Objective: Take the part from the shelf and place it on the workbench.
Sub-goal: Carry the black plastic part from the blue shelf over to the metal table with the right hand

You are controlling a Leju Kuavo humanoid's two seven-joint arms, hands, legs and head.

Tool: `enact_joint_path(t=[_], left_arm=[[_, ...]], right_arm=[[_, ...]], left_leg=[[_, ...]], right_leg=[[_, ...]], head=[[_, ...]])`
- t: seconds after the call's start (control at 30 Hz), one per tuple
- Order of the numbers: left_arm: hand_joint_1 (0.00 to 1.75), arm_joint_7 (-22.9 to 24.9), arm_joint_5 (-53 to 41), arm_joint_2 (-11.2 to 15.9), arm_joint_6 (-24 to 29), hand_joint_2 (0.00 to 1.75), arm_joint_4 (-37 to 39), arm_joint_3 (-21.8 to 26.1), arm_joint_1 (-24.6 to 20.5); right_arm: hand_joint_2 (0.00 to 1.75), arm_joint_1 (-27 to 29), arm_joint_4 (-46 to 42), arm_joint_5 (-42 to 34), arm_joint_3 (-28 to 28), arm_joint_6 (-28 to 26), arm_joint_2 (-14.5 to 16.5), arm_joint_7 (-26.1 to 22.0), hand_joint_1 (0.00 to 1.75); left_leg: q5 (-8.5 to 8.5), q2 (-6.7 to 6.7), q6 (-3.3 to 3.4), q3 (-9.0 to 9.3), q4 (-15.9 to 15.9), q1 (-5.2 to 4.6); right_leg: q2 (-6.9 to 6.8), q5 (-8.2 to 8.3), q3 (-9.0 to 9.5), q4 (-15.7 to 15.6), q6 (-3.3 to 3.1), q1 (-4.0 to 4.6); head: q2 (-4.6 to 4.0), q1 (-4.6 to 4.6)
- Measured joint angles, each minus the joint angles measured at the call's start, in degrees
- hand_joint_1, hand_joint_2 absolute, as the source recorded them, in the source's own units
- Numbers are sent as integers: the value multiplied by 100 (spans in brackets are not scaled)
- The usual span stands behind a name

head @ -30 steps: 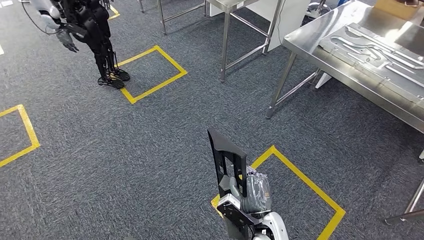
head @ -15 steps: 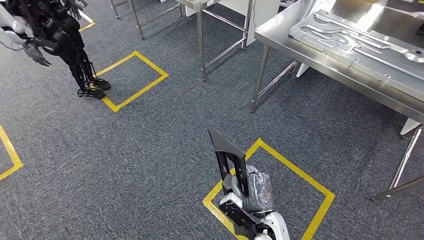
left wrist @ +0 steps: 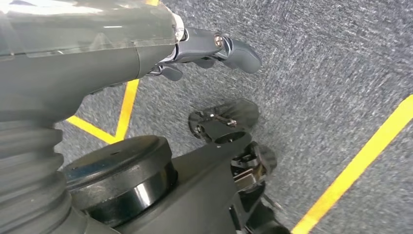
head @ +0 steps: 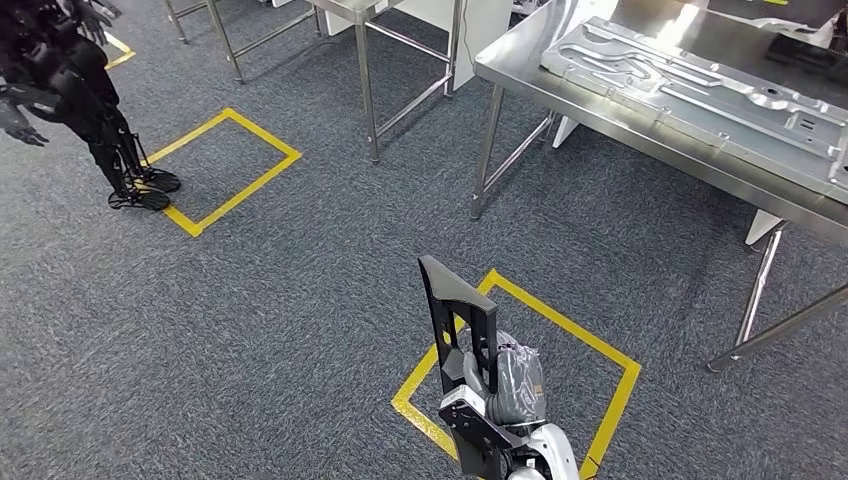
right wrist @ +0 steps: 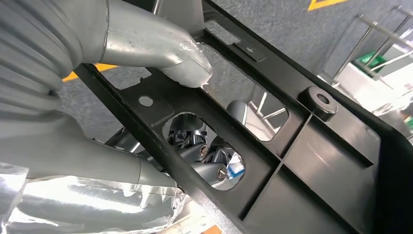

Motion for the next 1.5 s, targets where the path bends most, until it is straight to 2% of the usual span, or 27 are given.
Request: enact_joint_path(t=[0.03, 0.07, 0.1, 0.17, 0.23, 0.27, 0.37, 0.43, 0.5, 0.57, 0.6, 0.63, 0.73, 0.8, 0.83, 0.9, 0.93, 1.03, 1.07, 1.1, 1.13, 1.2, 1.27, 1.3, 1.4, 1.43, 1.5], left_arm=[[0, 1, -5, 1, 0, 175, 1, 1, 6], [0, 1, -10, 1, 0, 175, 1, 3, 10], [0, 2, -15, 1, 1, 175, 1, 4, 9], [0, 2, -21, -1, 1, 175, 1, 5, 2], [0, 1, -26, 0, 1, 175, 1, 5, -3], [0, 0, -28, 1, 1, 175, 1, 7, -3], [0, -2, -33, 2, 1, 175, 0, 9, -9], [0, -5, -37, 3, -2, 175, 0, 10, -16], [0, -8, -43, 6, -6, 175, 1, 14, -8], [0, -8, -51, 9, -11, 175, 2, 19, 14], [0, -9, -55, 10, -13, 175, 2, 20, 22], [0, -10, -56, 10, -13, 175, 1, 20, 25], [0, -21, -58, 15, -14, 175, 1, 22, 15], [0, -32, -57, 22, -14, 175, 1, 27, 8], [0, -40, -56, 24, -13, 175, 0, 30, 5], [0, -57, -57, 21, -13, 175, -1, 33, -1], [0, -65, -58, 19, -12, 175, -1, 34, -4], [0, -76, -80, 18, -11, 175, 1, 38, 14], [0, -76, -89, 19, -11, 175, 1, 40, 24], [0, -78, -94, 20, -11, 175, 0, 42, 29], [0, -81, -98, 21, -11, 175, 0, 44, 30], [0, -90, -105, 18, -11, 175, 0, 48, 26], [0, -103, -108, 16, -11, 175, -1, 58, 23], [0, -108, -109, 16, -11, 175, -1, 65, 23], [0, -123, -114, 15, -11, 175, -1, 78, 15], [0, -128, -115, 15, -11, 175, -1, 79, 10], [0, -137, -117, 15, -6, 175, -1, 83, 7]], right_arm=[[175, 3, 1, -5, -1, 9, -1, -4, 175], [175, 6, 2, -13, -3, 18, -1, -8, 175], [175, 7, 3, -19, -4, 26, -2, -14, 175], [175, -2, 3, -32, -7, 32, -1, -31, 175], [175, -29, 3, -44, -7, 34, 0, -51, 175], [175, -41, 3, -52, -7, 35, -1, -60, 175], [175, -48, 4, -73, -8, 34, -2, -76, 175], [175, -57, 4, -87, -12, 33, -1, -85, 175], [175, -66, 8, -101, -15, 33, -1, -96, 175], [175, -63, 24, -116, -15, 32, -2, -103, 175], [175, -61, 33, -123, -16, 32, -2, -104, 175], [175, -61, 38, -126, -16, 31, -2, -107, 175], [175, -70, 40, -128, -15, 31, -2, -112, 175], [175, -76, 43, -133, -15, 30, -2, -114, 175], [175, -77, 46, -137, -15, 29, -2, -114, 175], [175, -78, 50, -146, -15, 26, -3, -117, 175], [175, -88, 53, -149, -15, 25, -4, -118, 175], [175, -106, 67, -161, -15, 23, -7, -120, 175], [175, -100, 76, -169, -16, 22, -7, -120, 175], [175, -93, 85, -178, -16, 21, -8, -120, 175], [175, -89, 92, -187, -16, 19, -9, -120, 175], [175, -91, 98, -199, -16, 15, -11, -120, 175], [175, -101, 98, -203, -16, 9, -11, -121, 175], [175, -104, 98, -207, -16, 4, -11, -122, 175], [175, -94, 98, -216, -17, -7, -10, -127, 175], [175, -95, 98, -220, -17, -11, -9, -129, 175], [175, -106, 98, -226, -17, -19, -1, -134, 175]], left_leg=[[-1, 52, 2, -4, 1, -7], [-2, 102, 1, -6, 3, -10], [-5, 146, -2, -4, 6, -11], [-20, 220, -24, 8, 17, -15], [-46, 281, -75, 10, 44, -45], [-55, 315, -105, 9, 52, -59], [-97, 354, -205, 16, 77, -57], [-327, 190, -269, -103, 390, -34], [-711, 33, -298, -422, 1113, -23], [-877, -8, -303, -681, 1671, -20], [-810, -16, -295, -689, 1680, -20], [-634, -31, -278, -581, 1442, -18], [-141, -230, -202, -78, 345, -16], [-121, -313, -154, 8, 129, -36], [-102, -287, -125, 8, 103, -38], [-44, -209, -48, 21, 41, -14], [-17, -163, -9, 23, 7, 1], [2, -17, 41, 9, -15, -7], [0, 33, 41, 5, -13, -12], [-4, 81, 39, 4, -11, -14], [-9, 125, 33, 6, -7, -16], [-29, 196, 5, 26, 1, -19], [-55, 252, -44, 38, 16, -46], [-66, 279, -72, 41, 22, -59], [-98, 341, -167, 59, 32, -57], [-147, 301, -199, 47, 79, -48], [-447, 115, -250, -152, 551, -26]], right_leg=[[-13, -98, -143, 311, 14, -10], [-22, -89, -196, 432, 22, -17], [-39, 31, -128, 308, 24, -22], [-187, 384, 264, -440, 0, -19], [-353, 565, 561, -1043, -66, 15], [-385, 568, 600, -1148, -101, 32], [-251, 597, 585, -1181, -198, 33], [-166, 628, 590, -1210, -260, 10], [-79, 638, 580, -1210, -294, 9], [28, 642, 571, -1198, -306, 17], [85, 642, 571, -1189, -306, 19], [145, 641, 573, -1179, -304, 19], [299, 637, 565, -1146, -264, 23], [373, 657, 530, -1144, -194, 14], [412, 674, 515, -1153, -151, 11], [343, 637, 486, -1114, -89, 13], [248, 532, 418, -969, -67, 18], [-1, -9, -65, 67, -17, 0], [-21, -102, -201, 363, -2, -11], [-32, -83, -238, 453, 7, -19], [-49, 32, -168, 331, 9, -25], [-166, 394, 241, -443, -15, -20], [-296, 591, 561, -1074, -64, 17], [-323, 604, 615, -1198, -88, 35], [-203, 618, 603, -1216, -163, 40], [-168, 629, 610, -1232, -194, 28], [-104, 650, 621, -1258, -253, 2]], head=[[0, 0], [0, 0], [0, 0], [0, 1], [0, 1], [0, 1], [0, 0], [0, 0], [0, 0], [0, 0], [0, 0], [0, 0], [0, 0], [0, 0], [0, 0], [0, 1], [0, 1], [0, 2], [0, 1], [0, 2], [0, 2], [0, 2], [0, 1], [0, 1], [0, 1], [0, 1], [0, 1]])
